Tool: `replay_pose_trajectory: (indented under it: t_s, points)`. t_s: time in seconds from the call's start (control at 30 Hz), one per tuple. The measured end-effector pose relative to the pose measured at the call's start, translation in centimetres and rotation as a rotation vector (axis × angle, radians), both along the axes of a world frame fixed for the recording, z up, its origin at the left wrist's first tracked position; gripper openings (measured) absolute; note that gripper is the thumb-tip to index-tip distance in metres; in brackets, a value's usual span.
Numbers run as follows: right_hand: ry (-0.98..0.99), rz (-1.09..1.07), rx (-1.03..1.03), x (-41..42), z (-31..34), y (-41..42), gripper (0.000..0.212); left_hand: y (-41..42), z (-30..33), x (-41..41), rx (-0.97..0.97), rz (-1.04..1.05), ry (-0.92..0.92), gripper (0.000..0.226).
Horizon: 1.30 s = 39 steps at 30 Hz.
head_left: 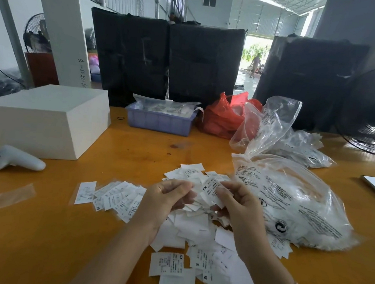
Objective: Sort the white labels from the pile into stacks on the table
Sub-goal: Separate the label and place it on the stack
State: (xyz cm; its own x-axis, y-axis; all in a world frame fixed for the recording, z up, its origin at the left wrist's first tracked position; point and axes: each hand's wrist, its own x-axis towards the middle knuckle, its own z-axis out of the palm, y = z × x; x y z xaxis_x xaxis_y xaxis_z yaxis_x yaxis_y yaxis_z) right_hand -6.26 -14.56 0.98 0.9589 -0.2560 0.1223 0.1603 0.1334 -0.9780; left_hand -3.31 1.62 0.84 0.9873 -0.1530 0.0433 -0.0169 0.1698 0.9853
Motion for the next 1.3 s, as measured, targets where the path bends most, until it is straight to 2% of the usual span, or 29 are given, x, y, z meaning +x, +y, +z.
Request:
replay_pose_trajectory:
  t_s: [0.23,0.53,0.67,0.8,0.93,1.03,1.3]
  points:
    - [-0.010,0.018,0.015,-0.19,0.05,0.30,0.006,0.06,-0.09,0.08,-0.008,-0.018,-0.022,0.031]
    - [0.026,0.064,-0.083,0.09,-0.38,0.49,0.002,-0.24,-0.26,0.16,0.025,-0.025,-0.005,0.037]
    - [0.031,0.114,-0.160,0.07,-0.43,0.64,0.005,-0.25,-0.31,0.18,0.035,-0.031,0.001,0.032]
    - [0.028,0.142,-0.257,0.01,-0.47,0.76,0.006,-0.31,-0.33,0.08,0.045,-0.067,0.007,0.017]
    - [0.017,0.063,-0.087,-0.01,-0.12,0.22,0.007,-0.19,-0.49,0.27,0.023,-0.015,0.032,0.009]
    - [0.020,0.043,0.070,-0.13,0.16,-0.20,0.004,-0.09,-0.33,0.24,-0.006,0.011,0.035,0.016]
    - [-0.018,0.086,0.146,-0.01,-0.09,0.36,0.012,-0.09,-0.39,0.33,-0.024,0.024,0.004,0.025]
